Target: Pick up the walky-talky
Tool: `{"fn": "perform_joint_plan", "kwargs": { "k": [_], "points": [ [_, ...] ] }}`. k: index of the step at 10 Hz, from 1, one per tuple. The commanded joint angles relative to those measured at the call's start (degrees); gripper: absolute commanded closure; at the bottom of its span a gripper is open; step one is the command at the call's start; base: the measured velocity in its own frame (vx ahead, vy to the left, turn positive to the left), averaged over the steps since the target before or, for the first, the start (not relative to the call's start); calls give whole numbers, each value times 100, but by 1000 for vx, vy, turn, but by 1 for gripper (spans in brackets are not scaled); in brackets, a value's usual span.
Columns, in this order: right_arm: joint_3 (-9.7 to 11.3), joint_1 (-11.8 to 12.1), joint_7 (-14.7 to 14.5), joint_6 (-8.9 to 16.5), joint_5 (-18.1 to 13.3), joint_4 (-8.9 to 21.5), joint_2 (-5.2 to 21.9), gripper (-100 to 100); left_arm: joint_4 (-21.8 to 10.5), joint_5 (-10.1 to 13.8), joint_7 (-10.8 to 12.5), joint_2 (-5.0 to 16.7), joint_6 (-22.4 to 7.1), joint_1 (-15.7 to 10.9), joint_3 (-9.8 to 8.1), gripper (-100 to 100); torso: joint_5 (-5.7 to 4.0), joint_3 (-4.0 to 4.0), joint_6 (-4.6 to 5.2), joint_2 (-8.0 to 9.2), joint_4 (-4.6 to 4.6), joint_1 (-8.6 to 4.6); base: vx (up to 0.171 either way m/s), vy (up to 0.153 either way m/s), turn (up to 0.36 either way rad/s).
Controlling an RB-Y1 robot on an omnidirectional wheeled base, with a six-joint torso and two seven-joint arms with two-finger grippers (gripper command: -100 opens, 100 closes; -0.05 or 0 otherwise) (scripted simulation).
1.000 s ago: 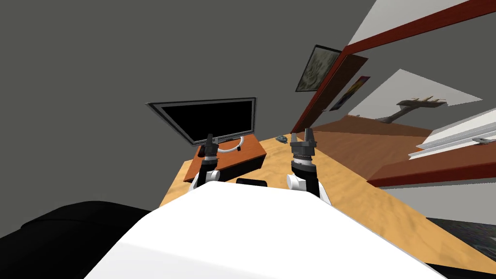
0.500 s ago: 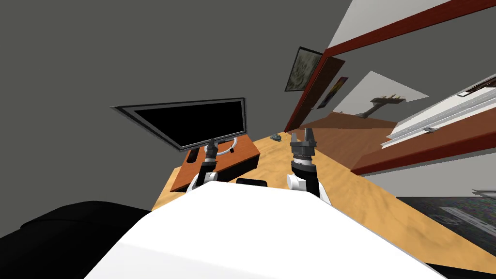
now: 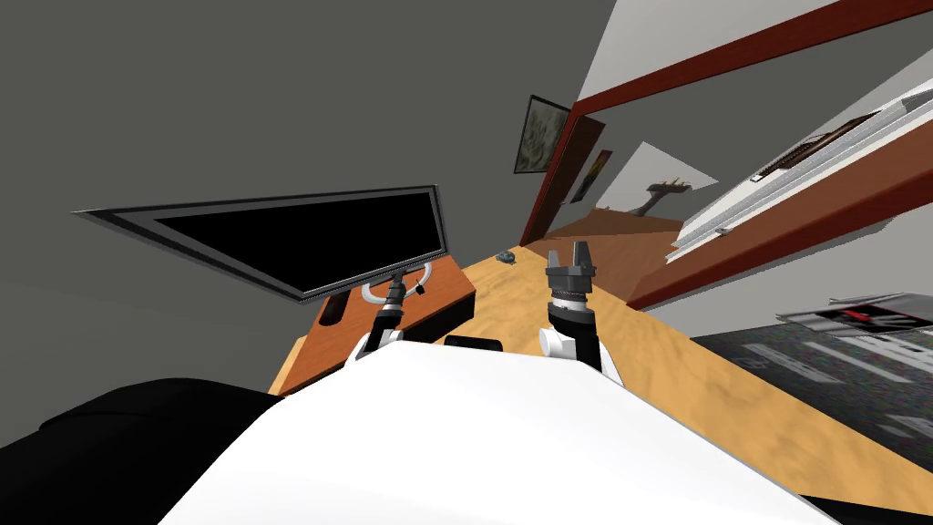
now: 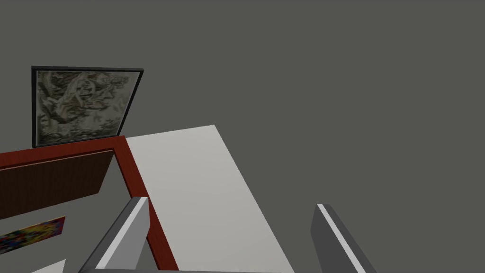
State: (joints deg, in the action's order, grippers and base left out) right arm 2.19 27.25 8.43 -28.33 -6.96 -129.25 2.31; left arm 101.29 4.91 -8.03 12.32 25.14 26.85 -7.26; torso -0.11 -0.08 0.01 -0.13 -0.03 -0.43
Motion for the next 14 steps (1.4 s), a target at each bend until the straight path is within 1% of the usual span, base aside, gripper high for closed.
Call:
{"fn": "perform_joint_plan", "kwargs": {
  "k": [1, 2, 3, 5, 6, 7, 8, 9, 10, 11, 12, 13, 14],
  "points": [
    [0, 0, 0, 0, 0, 0, 0, 0, -199, 12, -30, 43, -54, 2, -41, -100, 0, 0, 0, 0, 0, 0, 47, -70, -89],
    [-1, 1, 0, 0, 0, 0, 0, 0, -361, 36, -84, 118, -158, 7, -125, -100, 1, 4, -5, 8, 1, 12, 58, -78, -184],
    [0, 0, 0, 0, 0, 0, 0, 0, -489, 36, -84, 118, -158, 7, -125, -100, 3, 4, -1, 7, 2, 12, 52, -69, -99],
    [0, 0, 0, 0, 0, 0, 0, 0, -946, 85, -196, 257, -372, 22, -296, -100, 2, 4, -2, 7, 2, 9, 72, -116, -247],
    [0, 0, 0, 0, 0, 0, 0, 0, -1082, 85, -196, 257, -372, 22, -296, -100, -2, 0, -1, 0, 0, -9, 73, -100, -104],
    [-1, 1, 0, 0, 0, 0, 0, 0, -1286, 109, -254, 322, -481, 33, -383, -100, -1, 2, -5, 4, 0, 0, 84, -75, -212],
    [-1, 0, 0, 0, 0, 0, 0, 0, -1383, 109, -254, 322, -481, 33, -383, -100, 1, 1, -3, 2, 0, 8, 65, -46, -85],
    [-1, 1, 0, 0, 0, 0, 1, 0, -1581, 134, -312, 385, -590, 44, -471, -100, 3, 4, -6, 8, 1, 19, 69, -64, -146],
    [-1, 1, 0, 0, 0, 0, 1, 0, -1683, 134, -312, 385, -590, 44, -471, -100, 3, 4, -3, 6, 2, 16, 62, -56, -121],
    [-1, 1, 0, 0, 0, 0, 1, 0, -1902, 159, -371, 447, -698, 57, -558, -100, 3, 5, -5, 10, 2, 17, 75, -67, -194],
    [-1, 1, 0, 0, 0, 0, 1, 0, -1982, 159, -371, 447, -698, 57, -558, -100, 2, 4, -4, 8, 2, 14, 58, -55, -96],
    [-1, 1, 0, 0, 0, 0, 1, 0, -2219, 184, -430, 510, -805, 71, -645, -100, 2, 6, -6, 12, 2, 16, 67, -67, -182],
    [-1, 1, 0, 0, 0, 0, 1, 0, -2277, 184, -430, 510, -805, 71, -645, -100, 2, 6, -5, 11, 2, 13, 60, -61, -82]
  ]
}}
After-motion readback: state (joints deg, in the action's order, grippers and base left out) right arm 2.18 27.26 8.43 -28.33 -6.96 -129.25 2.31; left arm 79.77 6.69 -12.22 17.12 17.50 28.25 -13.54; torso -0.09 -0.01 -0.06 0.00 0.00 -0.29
